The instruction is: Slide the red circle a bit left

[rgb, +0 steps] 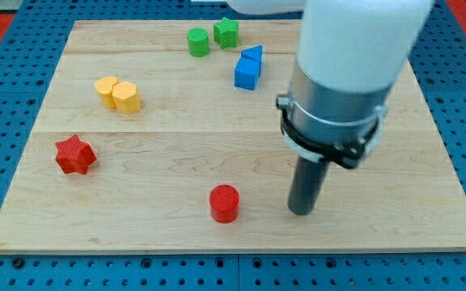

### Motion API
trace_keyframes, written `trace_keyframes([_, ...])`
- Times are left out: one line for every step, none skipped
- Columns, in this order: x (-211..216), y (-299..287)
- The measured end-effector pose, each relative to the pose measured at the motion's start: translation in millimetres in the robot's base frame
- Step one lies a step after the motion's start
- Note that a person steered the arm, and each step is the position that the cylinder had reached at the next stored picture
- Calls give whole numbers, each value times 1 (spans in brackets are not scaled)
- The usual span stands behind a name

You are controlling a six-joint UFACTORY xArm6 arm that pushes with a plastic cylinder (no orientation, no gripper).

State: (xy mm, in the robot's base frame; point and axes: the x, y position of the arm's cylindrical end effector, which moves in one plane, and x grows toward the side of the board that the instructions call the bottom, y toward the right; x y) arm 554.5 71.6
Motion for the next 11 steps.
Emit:
trace_keyframes([-29,-36])
trace_keyframes([-38,-70])
trace_keyframes([-38,-73])
trace_keyframes([-16,-48])
trace_keyframes([9,-25])
trace_keyframes([9,-25])
trace_keyframes([6,-27])
trace_keyframes([5,-55])
trace_keyframes([5,-88])
trace_keyframes([6,-113])
trace_keyframes([6,-113])
